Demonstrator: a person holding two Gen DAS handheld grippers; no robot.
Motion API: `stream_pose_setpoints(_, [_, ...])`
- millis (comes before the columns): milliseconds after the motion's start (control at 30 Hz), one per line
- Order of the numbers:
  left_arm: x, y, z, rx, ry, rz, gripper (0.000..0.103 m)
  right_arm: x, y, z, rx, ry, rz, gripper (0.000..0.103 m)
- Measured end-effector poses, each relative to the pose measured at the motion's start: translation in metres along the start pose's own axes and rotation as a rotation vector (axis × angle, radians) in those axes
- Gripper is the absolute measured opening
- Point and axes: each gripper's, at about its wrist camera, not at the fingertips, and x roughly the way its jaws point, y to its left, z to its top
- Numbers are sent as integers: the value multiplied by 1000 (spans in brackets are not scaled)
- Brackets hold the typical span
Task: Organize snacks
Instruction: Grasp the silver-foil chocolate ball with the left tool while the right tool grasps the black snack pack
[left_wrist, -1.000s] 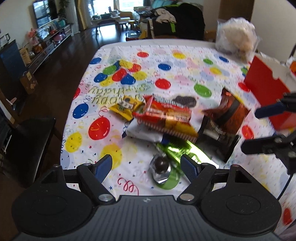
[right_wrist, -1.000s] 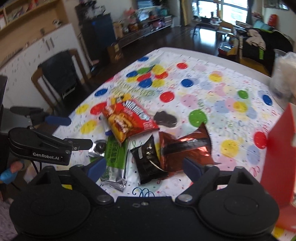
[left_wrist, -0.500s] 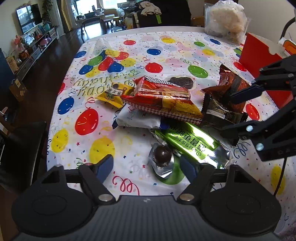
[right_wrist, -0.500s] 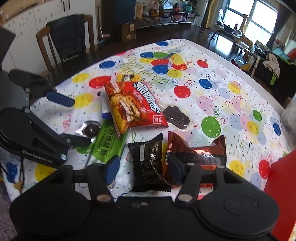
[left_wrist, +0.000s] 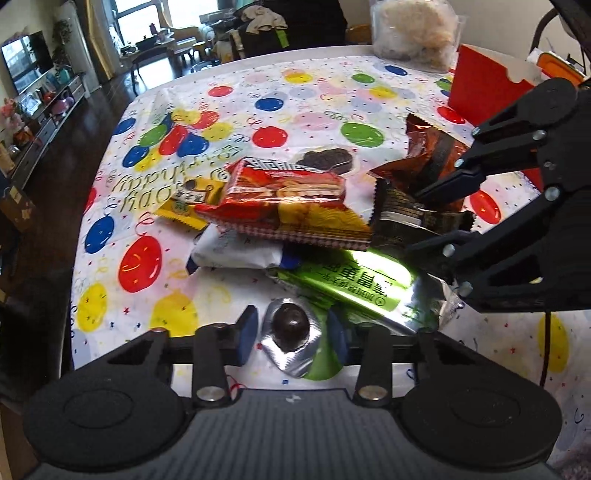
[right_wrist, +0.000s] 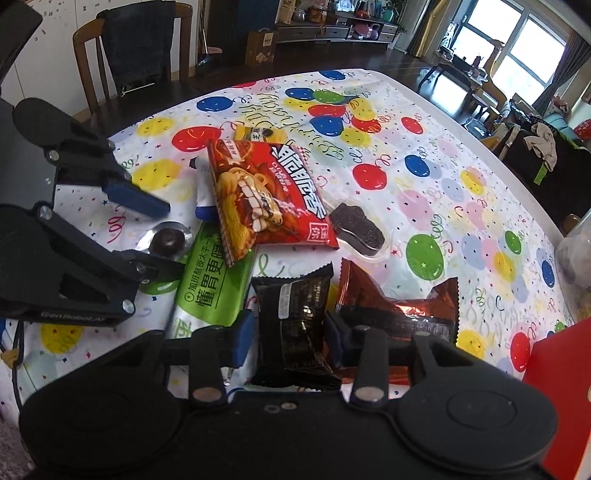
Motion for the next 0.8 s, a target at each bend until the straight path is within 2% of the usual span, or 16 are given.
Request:
stream_pose_setpoints(67, [0, 1, 0, -10, 2, -12, 33, -1, -2, 0, 17, 0, 6, 35])
stream_pose_setpoints(500, [-6, 17, -6, -137, 14, -7, 32, -23, -6, -6, 109, -32, 42, 32])
stream_pose_setpoints(567, [-9, 19, -7, -151, 19, -4, 26, -30, -7, -7, 125, -41, 49, 32])
stream_pose_setpoints(800, [-16, 19, -10, -178, 22, -1, 26, -53, -15, -15, 199, -66, 65, 31])
